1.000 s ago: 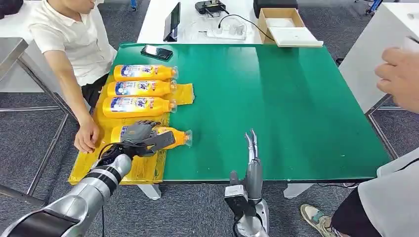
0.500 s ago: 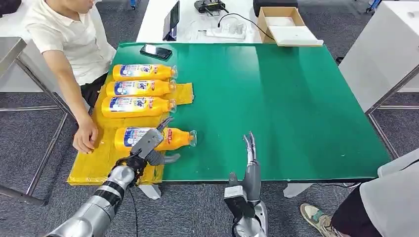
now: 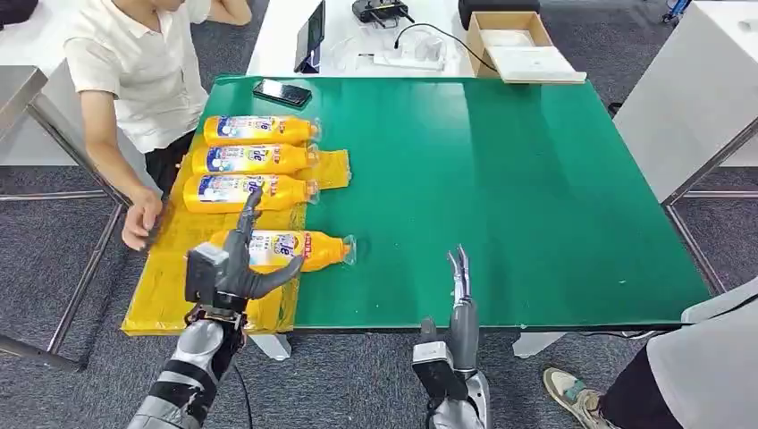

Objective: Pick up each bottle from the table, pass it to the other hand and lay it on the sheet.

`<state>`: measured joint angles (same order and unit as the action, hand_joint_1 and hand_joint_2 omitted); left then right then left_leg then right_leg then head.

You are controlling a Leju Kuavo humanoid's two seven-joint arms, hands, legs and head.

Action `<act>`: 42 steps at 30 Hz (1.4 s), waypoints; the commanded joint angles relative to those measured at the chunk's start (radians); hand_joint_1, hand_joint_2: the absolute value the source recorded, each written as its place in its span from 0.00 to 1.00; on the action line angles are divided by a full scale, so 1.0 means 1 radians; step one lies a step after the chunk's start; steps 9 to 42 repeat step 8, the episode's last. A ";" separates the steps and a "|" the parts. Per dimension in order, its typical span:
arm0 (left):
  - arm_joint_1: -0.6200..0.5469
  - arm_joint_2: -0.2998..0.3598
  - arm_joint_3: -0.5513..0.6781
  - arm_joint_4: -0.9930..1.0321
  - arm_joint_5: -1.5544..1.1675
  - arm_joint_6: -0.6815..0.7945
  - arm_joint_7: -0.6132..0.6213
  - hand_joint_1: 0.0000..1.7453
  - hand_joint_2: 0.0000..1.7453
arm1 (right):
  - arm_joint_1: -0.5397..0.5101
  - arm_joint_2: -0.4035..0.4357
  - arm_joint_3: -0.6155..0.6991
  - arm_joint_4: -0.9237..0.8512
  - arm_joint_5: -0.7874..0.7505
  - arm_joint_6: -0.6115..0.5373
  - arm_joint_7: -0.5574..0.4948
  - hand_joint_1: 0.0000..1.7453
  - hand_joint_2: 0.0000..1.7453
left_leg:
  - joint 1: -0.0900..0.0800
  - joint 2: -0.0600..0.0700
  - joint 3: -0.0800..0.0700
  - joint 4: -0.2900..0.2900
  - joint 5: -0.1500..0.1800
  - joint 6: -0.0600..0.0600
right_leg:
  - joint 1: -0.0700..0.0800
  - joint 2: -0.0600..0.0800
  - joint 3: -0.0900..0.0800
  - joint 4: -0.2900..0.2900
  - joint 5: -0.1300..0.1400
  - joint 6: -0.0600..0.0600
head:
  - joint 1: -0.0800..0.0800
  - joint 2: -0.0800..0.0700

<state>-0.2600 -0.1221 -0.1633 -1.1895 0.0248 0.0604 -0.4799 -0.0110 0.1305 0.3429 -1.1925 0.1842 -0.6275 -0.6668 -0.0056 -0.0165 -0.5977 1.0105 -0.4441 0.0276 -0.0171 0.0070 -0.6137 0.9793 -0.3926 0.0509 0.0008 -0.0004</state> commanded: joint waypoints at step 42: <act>0.241 -0.040 -0.174 -0.351 0.119 0.065 -0.048 0.00 1.00 | 0.066 0.016 -0.044 -0.325 -0.127 0.003 -0.031 0.00 0.00 | 0.001 0.001 0.002 0.000 -0.002 -0.001 | 0.001 -0.001 0.002 0.000 -0.002 -0.002 | 0.000 0.000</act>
